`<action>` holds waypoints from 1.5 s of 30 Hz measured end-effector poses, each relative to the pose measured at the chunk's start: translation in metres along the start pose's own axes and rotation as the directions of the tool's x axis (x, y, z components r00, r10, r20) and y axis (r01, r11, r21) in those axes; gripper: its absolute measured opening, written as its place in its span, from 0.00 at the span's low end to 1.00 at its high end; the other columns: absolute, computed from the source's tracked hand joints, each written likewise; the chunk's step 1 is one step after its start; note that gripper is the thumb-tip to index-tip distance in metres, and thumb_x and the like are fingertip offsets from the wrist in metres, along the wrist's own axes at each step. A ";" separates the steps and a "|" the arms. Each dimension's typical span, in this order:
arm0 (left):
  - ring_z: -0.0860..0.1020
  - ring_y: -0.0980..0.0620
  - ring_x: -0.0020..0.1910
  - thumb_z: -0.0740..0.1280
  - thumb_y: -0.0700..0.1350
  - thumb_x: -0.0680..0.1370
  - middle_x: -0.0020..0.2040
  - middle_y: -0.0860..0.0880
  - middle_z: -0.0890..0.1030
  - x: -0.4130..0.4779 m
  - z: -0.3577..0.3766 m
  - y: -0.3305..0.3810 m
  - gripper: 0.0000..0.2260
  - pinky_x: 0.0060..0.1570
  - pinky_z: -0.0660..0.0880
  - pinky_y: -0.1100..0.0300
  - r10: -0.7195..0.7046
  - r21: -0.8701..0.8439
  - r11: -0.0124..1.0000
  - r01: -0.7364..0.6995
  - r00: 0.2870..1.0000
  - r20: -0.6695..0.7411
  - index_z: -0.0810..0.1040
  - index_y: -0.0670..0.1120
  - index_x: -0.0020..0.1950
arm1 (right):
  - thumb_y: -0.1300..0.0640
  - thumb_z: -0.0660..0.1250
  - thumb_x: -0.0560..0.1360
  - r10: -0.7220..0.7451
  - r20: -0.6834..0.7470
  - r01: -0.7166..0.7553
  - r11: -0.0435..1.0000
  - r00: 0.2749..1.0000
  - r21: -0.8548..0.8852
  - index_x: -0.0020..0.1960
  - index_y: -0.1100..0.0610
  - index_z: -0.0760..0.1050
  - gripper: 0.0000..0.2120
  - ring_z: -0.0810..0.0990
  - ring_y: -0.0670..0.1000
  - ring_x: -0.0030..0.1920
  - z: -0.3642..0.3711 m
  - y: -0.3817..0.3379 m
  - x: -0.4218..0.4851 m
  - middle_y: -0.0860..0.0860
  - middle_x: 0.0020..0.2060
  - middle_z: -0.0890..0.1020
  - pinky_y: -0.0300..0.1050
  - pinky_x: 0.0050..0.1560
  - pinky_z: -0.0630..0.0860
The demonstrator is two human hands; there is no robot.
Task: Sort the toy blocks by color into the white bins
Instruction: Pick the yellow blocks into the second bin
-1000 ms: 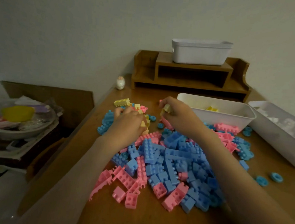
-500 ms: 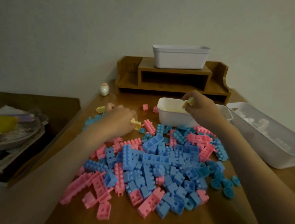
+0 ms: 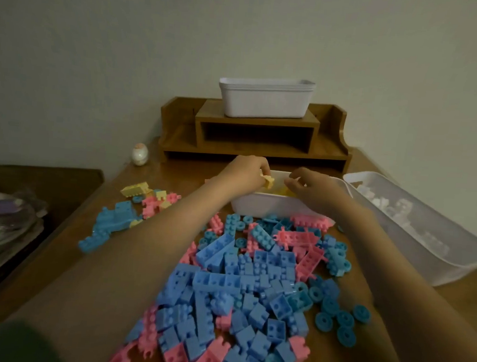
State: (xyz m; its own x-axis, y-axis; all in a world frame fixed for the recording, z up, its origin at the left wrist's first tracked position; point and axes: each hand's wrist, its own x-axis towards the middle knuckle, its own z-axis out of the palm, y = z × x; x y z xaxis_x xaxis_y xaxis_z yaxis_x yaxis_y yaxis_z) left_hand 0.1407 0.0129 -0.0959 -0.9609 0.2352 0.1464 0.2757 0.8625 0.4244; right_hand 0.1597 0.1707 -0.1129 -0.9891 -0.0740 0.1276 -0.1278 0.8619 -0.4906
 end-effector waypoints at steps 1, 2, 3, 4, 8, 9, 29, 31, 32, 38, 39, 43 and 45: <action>0.75 0.50 0.54 0.65 0.43 0.77 0.60 0.47 0.76 0.001 0.004 0.001 0.11 0.46 0.71 0.59 -0.009 0.004 1.000 0.009 0.999 0.030 0.75 0.50 0.59 | 0.47 0.57 0.79 -0.010 0.002 0.010 1.000 1.000 -0.010 0.65 0.54 0.70 0.17 0.75 0.50 0.53 0.000 0.002 0.000 0.54 0.59 0.77 0.42 0.49 0.69; 0.74 0.49 0.55 0.64 0.44 0.77 0.61 0.47 0.75 0.001 0.008 0.002 0.14 0.48 0.72 0.58 -0.021 0.010 1.000 0.021 0.998 0.062 0.73 0.49 0.63 | 0.49 0.58 0.79 -0.025 0.000 0.025 1.000 1.000 -0.016 0.64 0.54 0.70 0.16 0.73 0.48 0.51 0.000 0.003 0.000 0.53 0.58 0.77 0.41 0.49 0.68; 0.74 0.48 0.57 0.62 0.44 0.78 0.63 0.46 0.74 -0.001 0.009 0.002 0.15 0.50 0.72 0.57 -0.024 0.021 1.000 0.022 0.997 0.079 0.71 0.49 0.65 | 0.50 0.59 0.79 -0.042 -0.015 0.042 0.999 0.999 -0.015 0.64 0.54 0.70 0.15 0.72 0.47 0.49 0.001 0.003 -0.001 0.53 0.58 0.77 0.41 0.48 0.68; 0.74 0.47 0.58 0.60 0.43 0.79 0.64 0.45 0.73 -0.004 0.009 0.002 0.16 0.51 0.72 0.57 -0.017 0.037 0.999 0.014 0.997 0.078 0.69 0.48 0.67 | 0.51 0.59 0.79 -0.059 -0.040 0.059 0.998 0.997 -0.011 0.64 0.54 0.70 0.15 0.71 0.46 0.49 0.001 0.003 -0.002 0.52 0.58 0.77 0.40 0.48 0.67; 0.73 0.46 0.58 0.55 0.38 0.80 0.66 0.45 0.70 -0.031 -0.008 -0.015 0.18 0.48 0.71 0.56 0.012 0.076 0.997 -0.009 0.999 -0.037 0.68 0.49 0.69 | 0.54 0.62 0.78 -0.170 -0.182 0.170 0.985 0.969 -0.015 0.62 0.56 0.71 0.14 0.70 0.46 0.48 0.002 -0.012 -0.010 0.52 0.56 0.75 0.39 0.47 0.65; 0.73 0.45 0.58 0.56 0.37 0.80 0.65 0.46 0.70 -0.038 -0.013 -0.020 0.19 0.48 0.71 0.56 0.016 0.083 0.997 -0.011 0.998 -0.065 0.67 0.50 0.69 | 0.55 0.63 0.78 -0.203 -0.200 0.203 0.979 0.959 -0.022 0.62 0.57 0.71 0.14 0.69 0.46 0.48 0.001 -0.017 -0.013 0.52 0.55 0.75 0.39 0.47 0.65; 0.59 0.47 0.67 0.60 0.56 0.78 0.67 0.50 0.65 -0.157 -0.021 -0.146 0.14 0.65 0.56 0.49 -0.351 0.244 0.865 0.438 0.876 -0.330 0.72 0.54 0.62 | 0.51 0.63 0.77 -0.366 0.414 0.460 0.875 0.833 -0.153 0.75 0.45 0.51 0.32 0.59 0.59 0.71 0.118 -0.143 -0.031 0.53 0.73 0.59 0.54 0.69 0.62; 0.59 0.47 0.67 0.60 0.53 0.79 0.66 0.50 0.65 -0.156 -0.020 -0.142 0.12 0.64 0.56 0.50 -0.346 0.219 0.871 0.439 0.866 -0.361 0.73 0.54 0.61 | 0.50 0.64 0.76 -0.359 0.400 0.451 0.878 0.843 -0.163 0.73 0.44 0.56 0.29 0.63 0.58 0.69 0.117 -0.145 -0.029 0.53 0.69 0.63 0.53 0.66 0.64; 0.59 0.47 0.66 0.60 0.51 0.79 0.66 0.49 0.65 -0.158 -0.021 -0.144 0.11 0.64 0.56 0.50 -0.358 0.209 0.867 0.452 0.857 -0.370 0.73 0.53 0.60 | 0.50 0.64 0.76 -0.358 0.392 0.446 0.881 0.847 -0.158 0.72 0.45 0.58 0.27 0.64 0.57 0.68 0.119 -0.147 -0.029 0.53 0.68 0.65 0.52 0.65 0.65; 0.60 0.46 0.66 0.59 0.52 0.80 0.66 0.47 0.64 -0.159 -0.024 -0.142 0.12 0.62 0.58 0.50 -0.391 0.212 0.847 0.487 0.842 -0.372 0.74 0.51 0.60 | 0.54 0.61 0.78 -0.379 0.381 0.447 0.888 0.843 -0.106 0.65 0.50 0.68 0.16 0.72 0.54 0.61 0.124 -0.149 -0.034 0.51 0.64 0.68 0.47 0.58 0.70; 0.60 0.46 0.66 0.58 0.51 0.80 0.67 0.47 0.64 -0.159 -0.023 -0.141 0.12 0.63 0.58 0.49 -0.392 0.217 0.846 0.487 0.844 -0.366 0.75 0.51 0.59 | 0.55 0.61 0.78 -0.386 0.373 0.450 0.887 0.844 -0.102 0.65 0.49 0.69 0.15 0.72 0.54 0.60 0.124 -0.148 -0.035 0.51 0.63 0.69 0.46 0.57 0.71; 0.60 0.46 0.65 0.60 0.46 0.79 0.66 0.47 0.64 -0.158 -0.023 -0.140 0.09 0.61 0.58 0.50 -0.385 0.207 0.854 0.477 0.848 -0.363 0.76 0.51 0.57 | 0.56 0.61 0.78 -0.390 0.323 0.433 0.899 0.862 -0.069 0.64 0.50 0.70 0.15 0.73 0.54 0.60 0.120 -0.146 -0.040 0.50 0.63 0.71 0.45 0.55 0.70; 0.60 0.46 0.65 0.62 0.44 0.79 0.66 0.48 0.64 -0.157 -0.023 -0.141 0.09 0.61 0.58 0.50 -0.387 0.205 0.854 0.478 0.848 -0.361 0.76 0.51 0.57 | 0.57 0.60 0.78 -0.385 0.287 0.417 0.907 0.877 -0.054 0.65 0.51 0.69 0.15 0.73 0.54 0.59 0.118 -0.145 -0.042 0.51 0.63 0.72 0.45 0.55 0.70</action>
State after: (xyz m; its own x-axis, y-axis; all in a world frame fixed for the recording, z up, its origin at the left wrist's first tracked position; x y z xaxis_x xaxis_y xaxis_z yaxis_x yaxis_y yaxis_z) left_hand 0.2534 -0.1558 -0.1578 -0.9123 -0.2965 0.2824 -0.2287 0.9410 0.2493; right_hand 0.2109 -0.0102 -0.1486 -0.8393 -0.5411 0.0535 -0.5240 0.7786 -0.3452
